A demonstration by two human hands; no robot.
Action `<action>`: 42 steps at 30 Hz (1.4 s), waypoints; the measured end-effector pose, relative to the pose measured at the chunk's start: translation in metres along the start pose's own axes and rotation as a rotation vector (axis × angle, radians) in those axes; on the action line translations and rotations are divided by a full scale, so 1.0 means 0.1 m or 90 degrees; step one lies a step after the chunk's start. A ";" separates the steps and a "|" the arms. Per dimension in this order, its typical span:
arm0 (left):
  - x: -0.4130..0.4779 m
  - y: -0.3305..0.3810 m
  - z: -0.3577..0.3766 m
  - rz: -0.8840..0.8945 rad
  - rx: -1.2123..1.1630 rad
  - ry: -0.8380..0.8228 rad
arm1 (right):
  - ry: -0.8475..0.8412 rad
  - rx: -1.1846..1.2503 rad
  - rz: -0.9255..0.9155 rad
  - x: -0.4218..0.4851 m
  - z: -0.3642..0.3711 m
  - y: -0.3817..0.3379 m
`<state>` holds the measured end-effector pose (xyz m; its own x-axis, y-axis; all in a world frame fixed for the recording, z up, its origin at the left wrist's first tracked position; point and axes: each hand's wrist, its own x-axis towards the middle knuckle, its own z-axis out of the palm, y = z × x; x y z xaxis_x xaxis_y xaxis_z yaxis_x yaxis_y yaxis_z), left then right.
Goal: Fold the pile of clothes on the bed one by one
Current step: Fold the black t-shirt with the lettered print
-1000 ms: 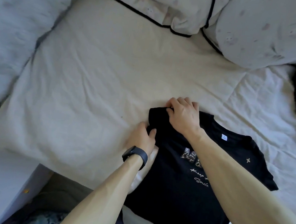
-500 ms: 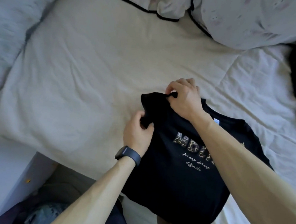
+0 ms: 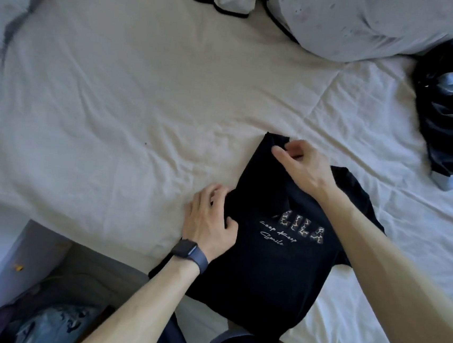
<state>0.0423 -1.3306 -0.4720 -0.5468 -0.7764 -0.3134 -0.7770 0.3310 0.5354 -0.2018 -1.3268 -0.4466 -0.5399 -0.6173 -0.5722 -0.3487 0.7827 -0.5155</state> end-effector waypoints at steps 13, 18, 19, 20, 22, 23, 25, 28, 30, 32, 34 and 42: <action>0.24 -0.44 -0.25 -0.129 -0.129 -0.092 | -0.005 0.220 0.081 0.61 0.37 -0.41; 0.29 -0.42 -0.30 -0.228 -0.173 -0.161 | -0.062 0.267 0.086 0.58 0.45 -0.41; 0.34 -0.38 -0.32 -0.262 -0.193 -0.169 | -0.061 0.245 0.088 0.60 0.44 -0.38; 0.39 -0.35 -0.34 -0.289 -0.213 -0.171 | -0.057 0.212 0.091 0.62 0.43 -0.36; 0.49 -0.26 -0.35 -0.290 -0.211 -0.173 | -0.073 0.124 0.086 0.64 0.42 -0.38; 0.53 -0.22 -0.34 -0.270 -0.176 -0.187 | -0.082 0.096 0.070 0.65 0.44 -0.39; 0.57 -0.18 -0.30 -0.214 -0.045 -0.210 | -0.068 0.110 0.044 0.66 0.50 -0.41; 0.61 -0.18 -0.26 -0.174 0.085 -0.201 | -0.010 0.197 0.041 0.56 0.58 -0.39; 0.61 -0.17 -0.27 -0.149 0.128 -0.219 | 0.048 0.220 0.037 0.34 0.62 -0.31; 0.61 -0.14 -0.29 -0.119 0.169 -0.207 | 0.144 0.191 0.035 -0.02 0.67 -0.15; 0.65 -0.11 -0.29 -0.022 0.191 -0.078 | 0.245 0.124 0.035 -0.42 0.79 0.09; 1.08 0.01 0.17 0.389 0.402 -0.189 | 0.254 -0.161 0.117 -1.14 1.20 1.03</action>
<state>-0.0230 -1.4053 -0.5185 -0.9071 -0.2299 -0.3526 -0.3051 0.9362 0.1745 -0.0843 -1.1854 -0.5111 -0.8432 -0.4277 -0.3257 -0.3680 0.9008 -0.2303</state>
